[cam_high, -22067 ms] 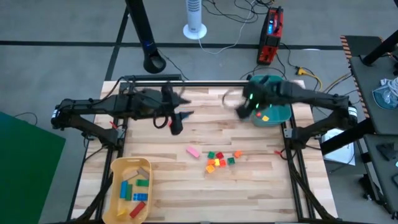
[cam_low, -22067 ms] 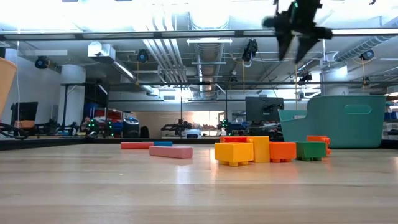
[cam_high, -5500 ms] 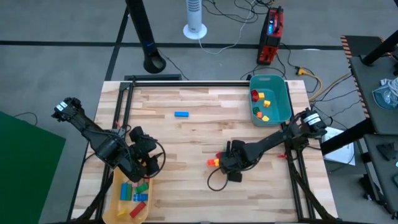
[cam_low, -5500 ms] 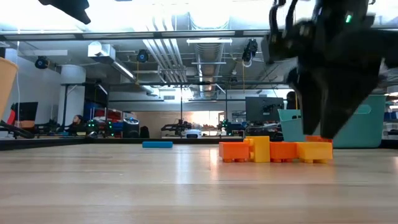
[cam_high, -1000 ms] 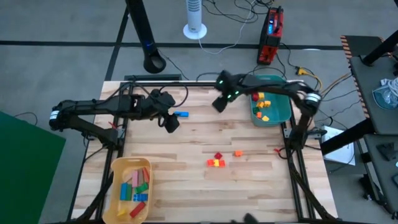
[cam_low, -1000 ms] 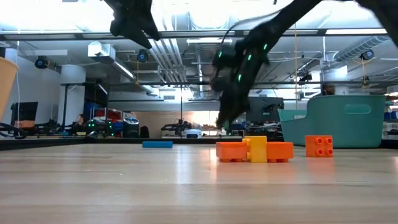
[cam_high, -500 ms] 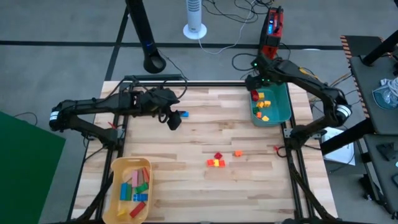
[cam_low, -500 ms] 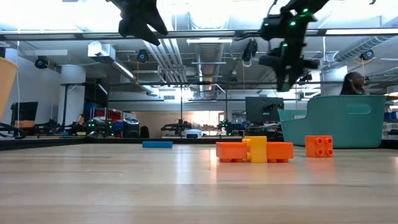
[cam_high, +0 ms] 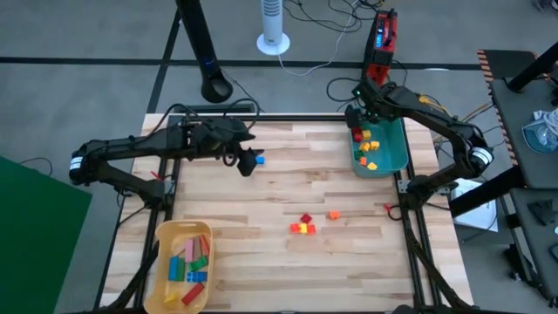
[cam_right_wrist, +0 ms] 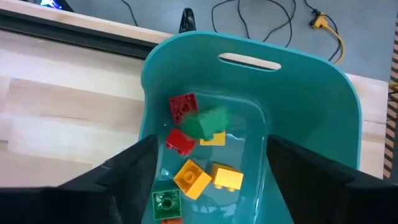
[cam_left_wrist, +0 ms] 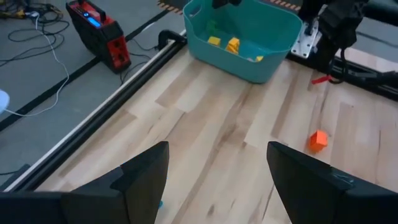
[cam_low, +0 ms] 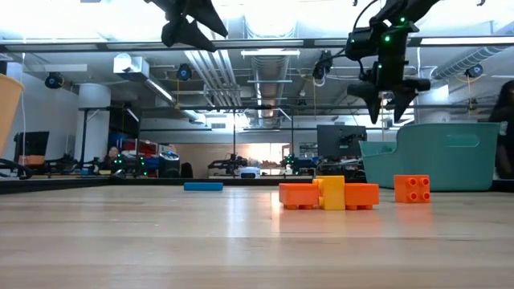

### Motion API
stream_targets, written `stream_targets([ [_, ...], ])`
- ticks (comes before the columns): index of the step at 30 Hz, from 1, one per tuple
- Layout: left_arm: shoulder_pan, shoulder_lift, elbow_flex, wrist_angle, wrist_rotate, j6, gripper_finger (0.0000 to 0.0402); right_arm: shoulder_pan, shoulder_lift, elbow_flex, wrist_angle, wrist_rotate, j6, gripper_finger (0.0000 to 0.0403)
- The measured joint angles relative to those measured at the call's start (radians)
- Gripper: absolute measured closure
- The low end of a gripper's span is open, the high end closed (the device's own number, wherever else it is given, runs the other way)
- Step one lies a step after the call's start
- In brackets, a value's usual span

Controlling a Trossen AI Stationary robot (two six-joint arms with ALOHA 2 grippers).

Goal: Sort blocks
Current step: Put the blue rectangular block into the yellow bin

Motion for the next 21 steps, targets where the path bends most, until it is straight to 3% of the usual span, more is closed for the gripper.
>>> stream_targets([
  [4, 0.009, 0.000, 0.000, 0.004, 0.001, -0.020, 0.0143, 0.000, -0.002, -0.001, 0.013, -0.004, 0.000, 0.0106],
  [10, 0.053, 0.033, 0.000, 0.009, 0.035, -0.041, 0.0143, 0.010, -0.010, 0.000, 0.023, -0.052, -0.003, 0.0132],
  [18, 0.141, 0.211, 0.000, -0.015, 0.199, 0.004, 0.0143, 0.045, -0.031, 0.000, 0.058, -0.091, -0.021, 0.0156],
  [21, 0.169, 0.288, 0.000, -0.091, 0.215, 0.039, 0.0143, 0.057, -0.035, 0.000, 0.060, -0.095, -0.021, 0.0154],
])
